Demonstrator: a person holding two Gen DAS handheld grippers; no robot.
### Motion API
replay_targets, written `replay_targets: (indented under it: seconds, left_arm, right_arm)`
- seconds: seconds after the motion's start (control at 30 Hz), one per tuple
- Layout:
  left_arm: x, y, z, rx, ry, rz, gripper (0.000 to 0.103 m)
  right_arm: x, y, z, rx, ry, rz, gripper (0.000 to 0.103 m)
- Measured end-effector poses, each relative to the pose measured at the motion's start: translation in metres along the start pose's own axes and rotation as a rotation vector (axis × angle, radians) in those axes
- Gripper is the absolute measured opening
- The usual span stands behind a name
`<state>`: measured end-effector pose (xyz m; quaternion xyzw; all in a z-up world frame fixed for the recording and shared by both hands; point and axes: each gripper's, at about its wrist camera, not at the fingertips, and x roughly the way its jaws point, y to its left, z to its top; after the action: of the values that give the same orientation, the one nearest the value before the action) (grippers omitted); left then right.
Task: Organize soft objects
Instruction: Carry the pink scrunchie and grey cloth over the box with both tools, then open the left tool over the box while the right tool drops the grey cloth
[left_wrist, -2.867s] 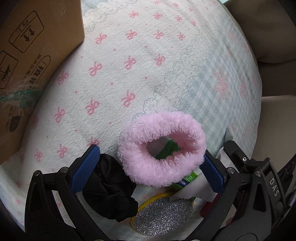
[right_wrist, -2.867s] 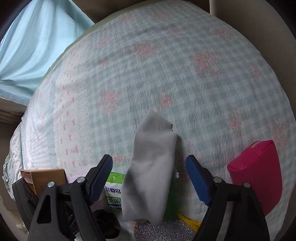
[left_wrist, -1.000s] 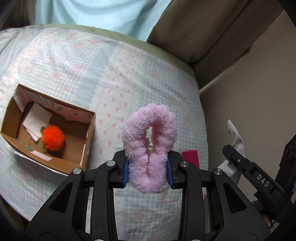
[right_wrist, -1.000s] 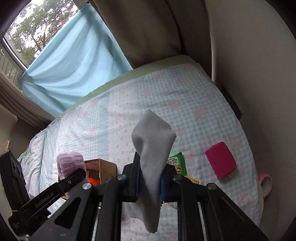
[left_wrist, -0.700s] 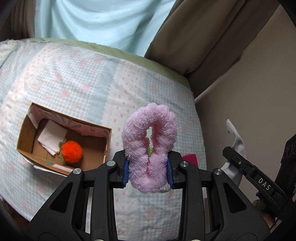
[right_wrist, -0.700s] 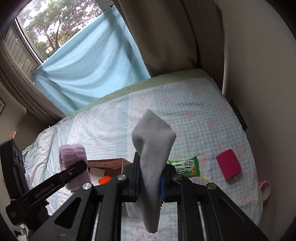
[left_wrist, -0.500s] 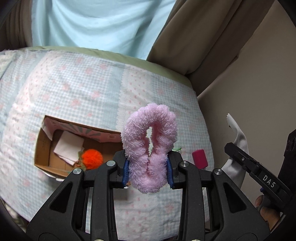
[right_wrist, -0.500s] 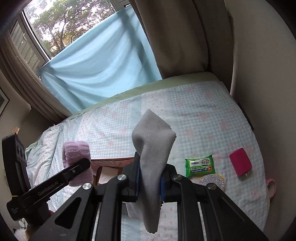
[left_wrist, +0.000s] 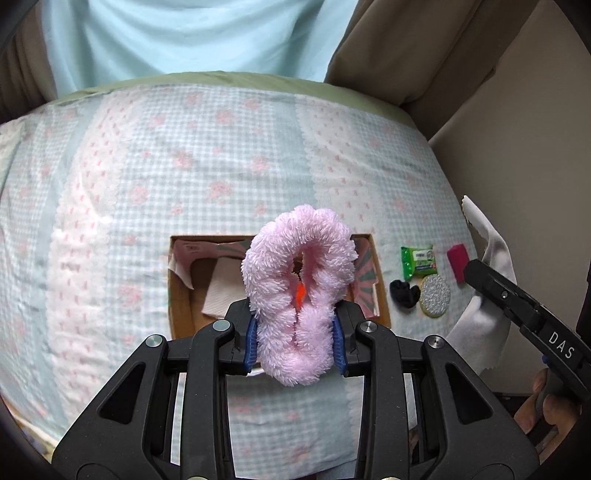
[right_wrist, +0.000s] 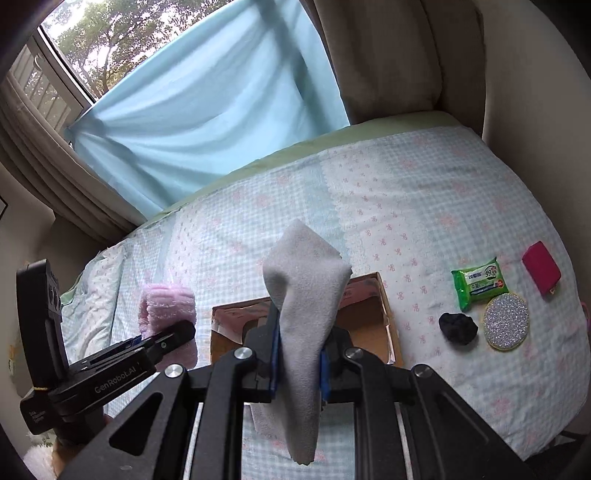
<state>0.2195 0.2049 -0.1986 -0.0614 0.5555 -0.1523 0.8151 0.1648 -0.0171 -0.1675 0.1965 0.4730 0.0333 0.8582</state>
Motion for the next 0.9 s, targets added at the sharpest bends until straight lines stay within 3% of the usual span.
replay_targets:
  seconds: [0.47, 0.77, 0.9]
  left_arm:
    - [0.115, 0.038, -0.005, 0.069, 0.227, 0.040, 0.028]
    - [0.197, 0.036, -0.018, 0.173, 0.403, 0.090, 0.028]
    - [0.214, 0.028, -0.024, 0.234, 0.434, 0.092, 0.028]
  right_arm:
    - [0.104, -0.012, -0.016, 0.033, 0.180, -0.066, 0.015]
    - [0.179, -0.044, -0.026, 0.047, 0.350, -0.092, 0.015]
    - [0.196, -0.057, -0.028, 0.075, 0.383, -0.094, 0.015]
